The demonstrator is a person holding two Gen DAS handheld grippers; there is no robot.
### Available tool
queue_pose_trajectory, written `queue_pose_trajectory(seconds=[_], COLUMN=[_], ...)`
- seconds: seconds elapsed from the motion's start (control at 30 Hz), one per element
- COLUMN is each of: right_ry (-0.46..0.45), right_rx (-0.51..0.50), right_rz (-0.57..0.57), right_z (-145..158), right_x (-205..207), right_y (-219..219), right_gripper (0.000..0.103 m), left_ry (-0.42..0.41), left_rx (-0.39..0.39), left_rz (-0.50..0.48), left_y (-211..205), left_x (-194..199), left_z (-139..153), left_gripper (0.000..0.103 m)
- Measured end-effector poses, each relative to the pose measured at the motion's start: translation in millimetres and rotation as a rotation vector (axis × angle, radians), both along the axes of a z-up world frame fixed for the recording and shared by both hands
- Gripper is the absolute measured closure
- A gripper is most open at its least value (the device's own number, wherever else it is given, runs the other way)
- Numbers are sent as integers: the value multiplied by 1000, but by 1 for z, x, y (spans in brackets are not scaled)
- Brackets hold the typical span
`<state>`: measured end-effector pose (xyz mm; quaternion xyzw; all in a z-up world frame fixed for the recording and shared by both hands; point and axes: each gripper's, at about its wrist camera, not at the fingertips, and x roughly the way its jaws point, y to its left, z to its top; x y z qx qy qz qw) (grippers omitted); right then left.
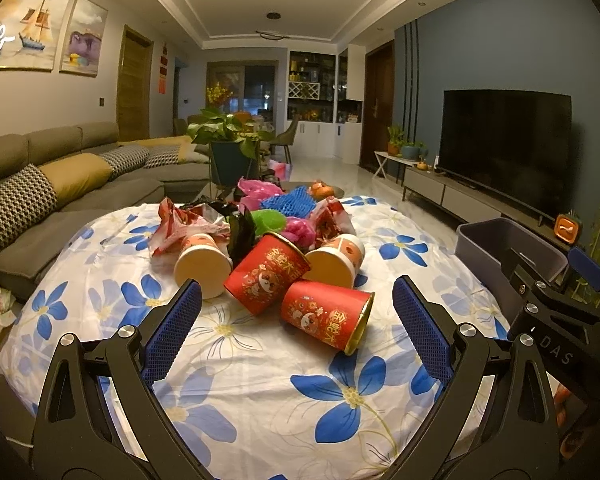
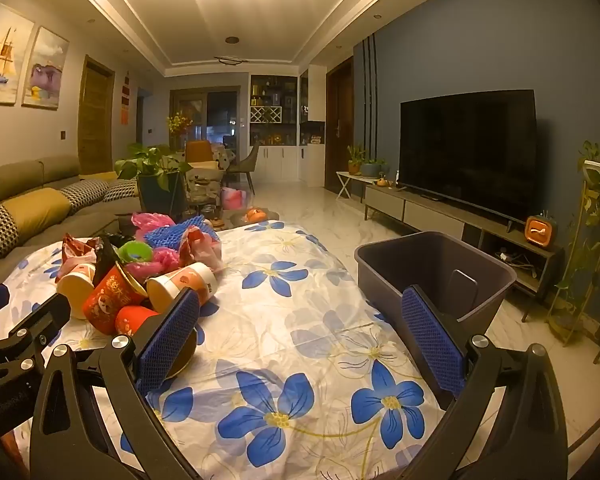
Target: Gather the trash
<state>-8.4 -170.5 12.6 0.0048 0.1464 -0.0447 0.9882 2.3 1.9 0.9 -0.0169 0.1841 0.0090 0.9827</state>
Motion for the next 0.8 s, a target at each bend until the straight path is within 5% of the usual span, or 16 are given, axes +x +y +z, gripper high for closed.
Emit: queue_pose_trajectory(seconds=[0.8], right_ry=[0], right_rx=[3], right_rz=[0], right_z=[-2], right_x=[-1], right_y=[-3], right_gripper=[5], left_ry=[-9], left_rx=[0], left_rz=[0], left_y=[-1], left_x=[-1], left_z=[1], left_gripper=[8])
